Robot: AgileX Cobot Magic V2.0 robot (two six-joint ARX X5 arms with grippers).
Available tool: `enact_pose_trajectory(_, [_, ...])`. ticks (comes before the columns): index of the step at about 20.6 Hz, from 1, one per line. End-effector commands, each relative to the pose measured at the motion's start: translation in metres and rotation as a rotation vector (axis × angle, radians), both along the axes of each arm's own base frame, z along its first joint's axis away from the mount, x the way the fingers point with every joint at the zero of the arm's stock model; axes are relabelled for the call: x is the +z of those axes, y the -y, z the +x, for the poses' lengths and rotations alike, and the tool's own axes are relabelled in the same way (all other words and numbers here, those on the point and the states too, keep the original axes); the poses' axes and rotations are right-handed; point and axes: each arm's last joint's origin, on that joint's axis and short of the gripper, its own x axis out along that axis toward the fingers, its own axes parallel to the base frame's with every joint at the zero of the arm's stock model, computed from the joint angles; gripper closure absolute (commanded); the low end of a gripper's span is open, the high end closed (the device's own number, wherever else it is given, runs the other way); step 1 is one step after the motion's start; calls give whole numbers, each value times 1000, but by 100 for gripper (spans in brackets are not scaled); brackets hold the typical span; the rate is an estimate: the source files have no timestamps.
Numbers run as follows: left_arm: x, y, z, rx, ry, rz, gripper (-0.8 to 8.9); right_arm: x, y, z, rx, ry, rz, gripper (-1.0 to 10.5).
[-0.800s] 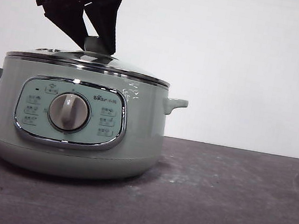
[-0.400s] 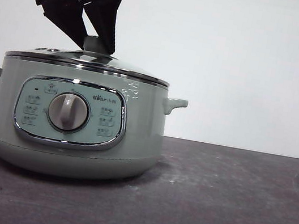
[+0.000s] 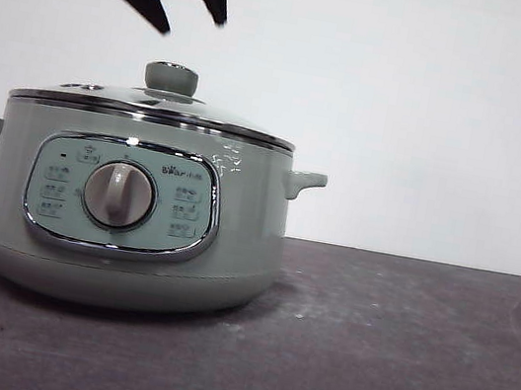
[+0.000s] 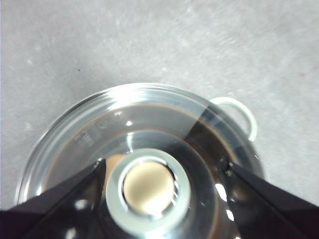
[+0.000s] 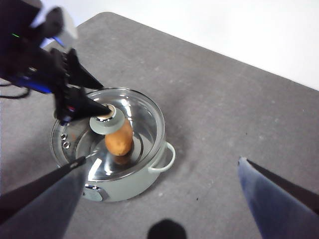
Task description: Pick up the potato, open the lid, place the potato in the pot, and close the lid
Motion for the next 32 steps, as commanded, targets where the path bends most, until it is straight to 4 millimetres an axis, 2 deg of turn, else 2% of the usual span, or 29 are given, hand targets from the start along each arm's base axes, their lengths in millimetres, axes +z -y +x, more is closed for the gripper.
enact_pose_trajectory(1, [16, -7, -17, -10, 30, -21, 438, -10, -4, 5, -13, -48, -8, 471])
enact_pose_trajectory(4, [34, -18, -39, -13, 63, -39, 447, -25, -7, 8, -19, -91, -32, 612])
enact_pose_trajectory(5, [40, -21, -48, -18, 77, -46, 495, -31, -8, 10, -20, -101, -40, 665])
enact_pose_trajectory(6, [45, -24, -56, -25, 90, -52, 571, -37, -9, 10, -20, -109, -46, 713])
enact_pose_trajectory(8, [56, -29, -74, -44, 125, -67, 800, -52, -11, 14, -22, -119, -50, 837])
enact_pose_trajectory(9, [63, -33, -86, -58, 149, -78, 817, -62, -13, 15, -25, -117, -44, 929])
enact_pose_trajectory(10, [68, -36, -97, -67, 178, -92, 822, -73, -14, 17, -25, -107, -35, 962])
enact_pose_trajectory(13, [73, -45, -125, -77, 284, -134, 822, -104, -15, 18, -28, -53, 19, 962])
enact_pose_trajectory(15, [59, -49, -140, -51, 344, -137, 822, -124, -12, 15, -29, -4, 59, 962])
enact_pose_trajectory(19, [7, -60, -164, -28, 395, -137, 822, -162, -2, 4, -54, 67, 102, 962])
enact_pose_trajectory(22, [-26, -65, -176, -52, 429, -173, 822, -181, 5, -4, -70, 82, 99, 962])
enact_pose_trajectory(32, [-41, -66, -177, -46, 332, -125, 817, -182, 6, -4, -72, 81, 102, 946])
